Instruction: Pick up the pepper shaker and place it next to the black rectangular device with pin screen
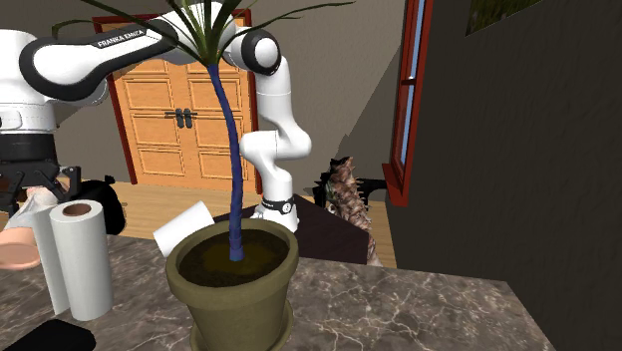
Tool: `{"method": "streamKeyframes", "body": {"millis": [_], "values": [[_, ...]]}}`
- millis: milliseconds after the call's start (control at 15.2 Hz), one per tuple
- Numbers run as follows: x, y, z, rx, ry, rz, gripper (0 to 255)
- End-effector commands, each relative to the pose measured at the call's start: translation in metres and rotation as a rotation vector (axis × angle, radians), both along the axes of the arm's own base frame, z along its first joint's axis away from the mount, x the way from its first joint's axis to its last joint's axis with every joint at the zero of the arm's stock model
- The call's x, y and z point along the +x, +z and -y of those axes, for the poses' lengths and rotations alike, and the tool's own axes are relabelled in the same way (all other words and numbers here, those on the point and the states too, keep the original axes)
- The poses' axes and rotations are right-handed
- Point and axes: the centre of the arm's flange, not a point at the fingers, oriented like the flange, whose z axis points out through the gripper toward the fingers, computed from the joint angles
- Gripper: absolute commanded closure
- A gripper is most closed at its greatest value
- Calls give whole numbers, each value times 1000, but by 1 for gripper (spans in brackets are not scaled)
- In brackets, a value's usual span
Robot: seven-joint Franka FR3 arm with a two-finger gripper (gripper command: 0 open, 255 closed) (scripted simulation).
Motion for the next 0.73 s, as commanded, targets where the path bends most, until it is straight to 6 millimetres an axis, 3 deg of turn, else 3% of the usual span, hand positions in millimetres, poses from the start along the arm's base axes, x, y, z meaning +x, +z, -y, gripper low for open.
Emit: {"method": "streamKeyframes", "body": {"millis": [0, 660], "values": [[0, -11, 0, -1, 0, 0, 255], [0, -64, 0, -1, 0, 0, 255]]}}
